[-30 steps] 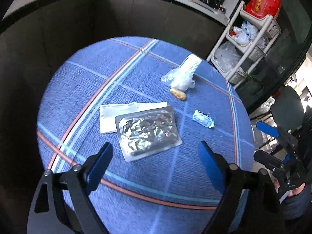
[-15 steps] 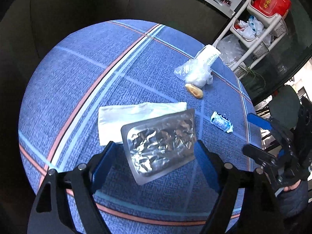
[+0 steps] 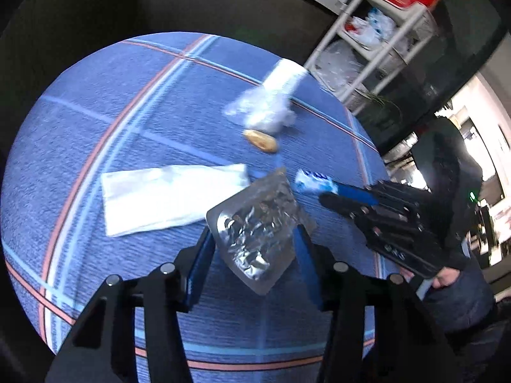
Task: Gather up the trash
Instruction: 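Grasp the foil blister pack with the left tool while the right tool grasps the blue-white wrapper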
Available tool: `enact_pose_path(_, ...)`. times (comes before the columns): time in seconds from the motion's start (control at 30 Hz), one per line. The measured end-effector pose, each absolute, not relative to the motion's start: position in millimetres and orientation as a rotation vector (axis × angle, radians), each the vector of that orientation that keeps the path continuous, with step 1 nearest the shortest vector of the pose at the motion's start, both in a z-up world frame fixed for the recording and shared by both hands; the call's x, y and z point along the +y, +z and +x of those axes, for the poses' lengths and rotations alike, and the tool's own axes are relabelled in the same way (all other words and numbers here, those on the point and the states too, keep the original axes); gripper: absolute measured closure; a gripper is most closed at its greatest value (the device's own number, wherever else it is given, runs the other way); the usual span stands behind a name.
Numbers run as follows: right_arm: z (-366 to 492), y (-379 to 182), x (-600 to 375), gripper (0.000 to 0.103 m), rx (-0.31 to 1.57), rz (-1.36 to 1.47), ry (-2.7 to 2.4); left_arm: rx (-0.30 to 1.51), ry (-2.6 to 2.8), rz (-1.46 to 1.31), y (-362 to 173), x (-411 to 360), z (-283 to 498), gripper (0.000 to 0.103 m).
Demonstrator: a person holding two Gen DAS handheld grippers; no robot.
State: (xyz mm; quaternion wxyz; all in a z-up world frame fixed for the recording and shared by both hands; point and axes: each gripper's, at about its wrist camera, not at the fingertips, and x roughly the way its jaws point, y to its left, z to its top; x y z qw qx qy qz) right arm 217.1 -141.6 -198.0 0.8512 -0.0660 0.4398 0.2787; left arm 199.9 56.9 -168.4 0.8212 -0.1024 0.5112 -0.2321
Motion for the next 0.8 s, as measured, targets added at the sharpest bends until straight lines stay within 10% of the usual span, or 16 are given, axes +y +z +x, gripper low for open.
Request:
enact_pose_path(0.17,217,-193,-150,0.092,0.912,-0.13,0.594,1.097,-0.515,-0.168,-168,47,189,0.045)
enact_pose_path(0.5,231,-196,-141,0.06,0.897,-0.179,0.647,1.102,-0.499,-0.24,-168,56,204,0.035)
enact_pose_path(0.6,234,-198,-140,0.086,0.914,-0.186,0.667,1.074,-0.544,-0.158,-157,44,203,0.027)
enact_pose_path(0.8,219,-184,-166,0.092,0.886,-0.151,0.594,1.08,-0.637,0.034,-157,8,211,0.009)
